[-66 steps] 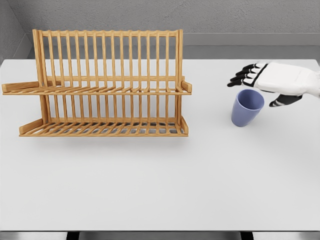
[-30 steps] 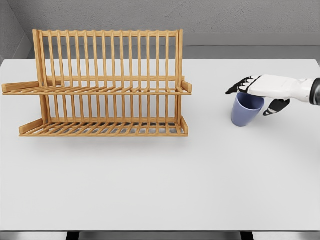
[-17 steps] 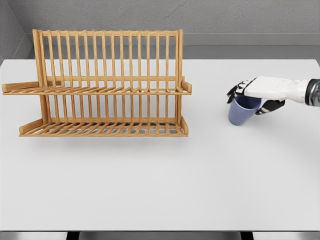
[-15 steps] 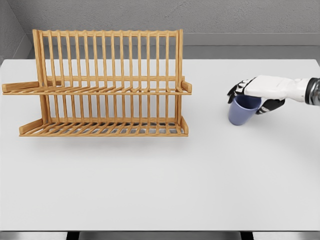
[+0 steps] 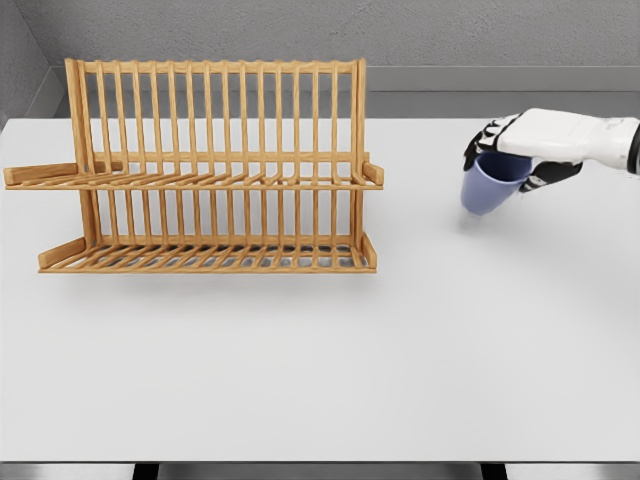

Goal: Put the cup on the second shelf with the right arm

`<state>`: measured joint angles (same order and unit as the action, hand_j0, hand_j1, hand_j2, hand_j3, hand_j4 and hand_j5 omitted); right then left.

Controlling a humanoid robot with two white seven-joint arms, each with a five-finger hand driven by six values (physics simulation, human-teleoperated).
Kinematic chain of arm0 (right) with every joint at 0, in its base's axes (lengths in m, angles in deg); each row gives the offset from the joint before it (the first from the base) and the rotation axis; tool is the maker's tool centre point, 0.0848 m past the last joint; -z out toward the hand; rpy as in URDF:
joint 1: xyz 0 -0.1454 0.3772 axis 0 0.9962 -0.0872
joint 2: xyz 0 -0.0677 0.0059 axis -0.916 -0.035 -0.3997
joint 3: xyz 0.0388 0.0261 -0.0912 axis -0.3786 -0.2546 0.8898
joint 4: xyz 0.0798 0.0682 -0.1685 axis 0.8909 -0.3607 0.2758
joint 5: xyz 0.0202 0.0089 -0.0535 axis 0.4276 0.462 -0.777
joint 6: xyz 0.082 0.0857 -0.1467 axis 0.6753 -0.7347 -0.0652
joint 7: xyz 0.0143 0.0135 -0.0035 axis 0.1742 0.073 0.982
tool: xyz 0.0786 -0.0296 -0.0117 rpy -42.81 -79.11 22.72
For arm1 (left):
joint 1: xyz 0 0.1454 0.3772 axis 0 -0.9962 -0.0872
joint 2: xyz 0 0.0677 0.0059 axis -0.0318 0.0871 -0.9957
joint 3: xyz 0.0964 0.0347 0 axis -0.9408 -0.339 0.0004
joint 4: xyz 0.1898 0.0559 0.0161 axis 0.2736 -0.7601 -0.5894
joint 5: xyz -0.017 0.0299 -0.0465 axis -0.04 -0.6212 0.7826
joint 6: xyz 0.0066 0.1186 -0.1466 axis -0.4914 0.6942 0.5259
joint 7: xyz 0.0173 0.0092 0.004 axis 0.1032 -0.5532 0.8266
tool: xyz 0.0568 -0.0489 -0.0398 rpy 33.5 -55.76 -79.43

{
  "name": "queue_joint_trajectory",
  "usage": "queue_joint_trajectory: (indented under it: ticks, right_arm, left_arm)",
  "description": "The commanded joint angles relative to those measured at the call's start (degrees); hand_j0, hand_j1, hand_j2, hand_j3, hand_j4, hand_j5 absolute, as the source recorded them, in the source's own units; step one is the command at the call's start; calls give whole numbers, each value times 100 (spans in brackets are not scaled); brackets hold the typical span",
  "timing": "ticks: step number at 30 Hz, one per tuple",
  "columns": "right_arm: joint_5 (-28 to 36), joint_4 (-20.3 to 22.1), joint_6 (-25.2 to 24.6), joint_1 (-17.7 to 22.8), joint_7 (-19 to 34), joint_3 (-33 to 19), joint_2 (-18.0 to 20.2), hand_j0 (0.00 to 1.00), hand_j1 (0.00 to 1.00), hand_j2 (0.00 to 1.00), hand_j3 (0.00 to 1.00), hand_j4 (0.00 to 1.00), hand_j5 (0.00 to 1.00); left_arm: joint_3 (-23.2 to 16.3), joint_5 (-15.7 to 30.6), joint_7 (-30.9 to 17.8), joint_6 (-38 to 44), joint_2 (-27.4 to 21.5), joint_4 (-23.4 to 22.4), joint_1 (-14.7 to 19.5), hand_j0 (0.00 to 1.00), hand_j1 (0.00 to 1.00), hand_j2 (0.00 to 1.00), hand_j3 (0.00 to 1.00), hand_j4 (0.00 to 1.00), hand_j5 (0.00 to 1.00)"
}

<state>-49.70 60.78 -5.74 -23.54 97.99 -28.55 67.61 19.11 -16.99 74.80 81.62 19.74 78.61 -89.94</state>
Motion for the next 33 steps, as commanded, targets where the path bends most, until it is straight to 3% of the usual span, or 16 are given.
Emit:
queue_joint_trajectory:
  ticks: [1,8,17,31,33]
  right_arm:
    - [36,8,-17,-26,2,-74,7,60,60,60,60,60,60]
    - [27,60,-17,-158,2,-285,7,61,61,61,61,61,61]
    - [36,1009,-17,-158,2,-777,34,61,61,61,61,61,61]
    - [36,2319,-17,-273,2,-786,-10,60,60,60,60,60,60]
    - [36,2337,-17,-273,2,-786,-142,61,61,61,61,61,61]
  left_arm:
    - [0,0,-1,0,0,-1,-9,100,100,100,100,100,100]
    - [0,0,-1,0,0,-1,0,100,100,100,100,100,100]
    - [0,0,-1,0,0,-1,0,100,100,100,100,100,100]
    - [0,0,-1,0,0,-1,0,100,100,100,100,100,100]
    - [0,0,-1,0,0,-1,0,100,100,100,100,100,100]
